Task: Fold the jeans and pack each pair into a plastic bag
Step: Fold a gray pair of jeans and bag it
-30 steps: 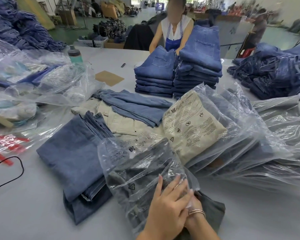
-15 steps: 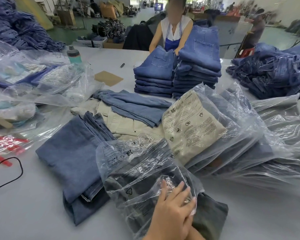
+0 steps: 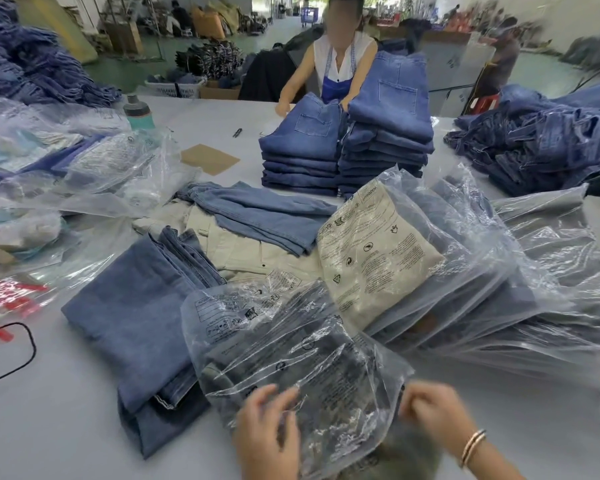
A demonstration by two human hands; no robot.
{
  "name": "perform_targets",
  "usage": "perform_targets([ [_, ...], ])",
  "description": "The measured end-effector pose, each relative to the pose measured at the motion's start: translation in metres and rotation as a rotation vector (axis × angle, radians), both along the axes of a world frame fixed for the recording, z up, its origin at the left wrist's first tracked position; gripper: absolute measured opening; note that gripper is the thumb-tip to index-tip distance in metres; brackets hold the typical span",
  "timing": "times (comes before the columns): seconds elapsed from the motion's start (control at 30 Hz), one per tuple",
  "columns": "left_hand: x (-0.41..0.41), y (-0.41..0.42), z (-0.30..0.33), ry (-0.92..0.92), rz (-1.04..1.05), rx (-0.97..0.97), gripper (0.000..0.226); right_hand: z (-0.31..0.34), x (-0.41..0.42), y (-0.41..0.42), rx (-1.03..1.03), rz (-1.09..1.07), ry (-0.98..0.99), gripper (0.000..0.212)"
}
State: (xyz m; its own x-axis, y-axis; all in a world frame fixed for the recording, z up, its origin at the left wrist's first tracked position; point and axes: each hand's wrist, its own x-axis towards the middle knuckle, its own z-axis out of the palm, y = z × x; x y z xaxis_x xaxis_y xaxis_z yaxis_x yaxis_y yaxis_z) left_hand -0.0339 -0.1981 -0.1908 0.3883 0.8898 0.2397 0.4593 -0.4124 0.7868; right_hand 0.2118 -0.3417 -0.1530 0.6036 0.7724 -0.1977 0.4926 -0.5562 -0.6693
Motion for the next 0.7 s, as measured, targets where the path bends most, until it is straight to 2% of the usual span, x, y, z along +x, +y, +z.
perform_targets([
  [0.03,-0.005,0.007,-0.004,-0.047,0.161,-0.136,0.056,0.011,-0.003,0.021,0.090,-0.104,0.057,0.050],
  [0.07,-0.012,0.012,-0.009,-0.077,0.283,-0.294,0.065,0.011,0.003,0.027,0.180,-0.197,0.029,0.038],
  [0.1,-0.016,0.011,-0.014,-0.092,0.402,-0.404,0.073,0.011,0.007,0.037,0.159,-0.204,0.094,0.017],
  [0.13,-0.019,0.008,-0.015,-0.157,0.503,-0.510,0.079,0.010,0.008,0.047,0.033,-0.181,0.159,0.013],
  [0.2,-0.017,-0.002,-0.023,-0.273,0.604,-0.813,0.078,-0.007,0.011,0.055,-0.276,-0.028,0.256,0.055],
  [0.27,-0.014,-0.008,-0.019,-0.207,0.491,-0.951,0.064,-0.016,0.006,0.065,-0.414,0.026,0.281,0.069],
  [0.3,-0.015,-0.008,-0.018,-0.173,0.422,-0.982,0.060,-0.020,0.006,0.068,-0.405,0.016,0.307,0.068],
  [0.4,-0.010,0.001,-0.008,-0.060,0.309,-1.030,0.069,-0.022,0.002,0.075,-0.429,0.041,0.301,0.052],
  [0.47,-0.006,0.008,0.009,-0.018,0.279,-1.106,0.063,-0.007,0.001,0.079,-0.464,0.048,0.333,0.048],
  [0.53,-0.003,0.026,0.031,-0.135,0.298,-1.134,0.048,0.017,0.007,0.083,-0.347,-0.092,0.653,0.046],
  [0.6,-0.007,0.049,0.066,-0.282,0.274,-1.160,0.026,0.039,0.018,0.086,-0.040,-0.272,1.023,0.034],
  [0.63,-0.009,0.058,0.089,-0.351,0.235,-1.159,0.021,0.049,0.026,0.090,0.089,-0.323,1.115,0.029],
  [0.7,-0.014,0.075,0.128,-0.443,0.136,-1.171,0.024,0.072,0.032,0.099,0.135,-0.282,1.174,0.025],
])
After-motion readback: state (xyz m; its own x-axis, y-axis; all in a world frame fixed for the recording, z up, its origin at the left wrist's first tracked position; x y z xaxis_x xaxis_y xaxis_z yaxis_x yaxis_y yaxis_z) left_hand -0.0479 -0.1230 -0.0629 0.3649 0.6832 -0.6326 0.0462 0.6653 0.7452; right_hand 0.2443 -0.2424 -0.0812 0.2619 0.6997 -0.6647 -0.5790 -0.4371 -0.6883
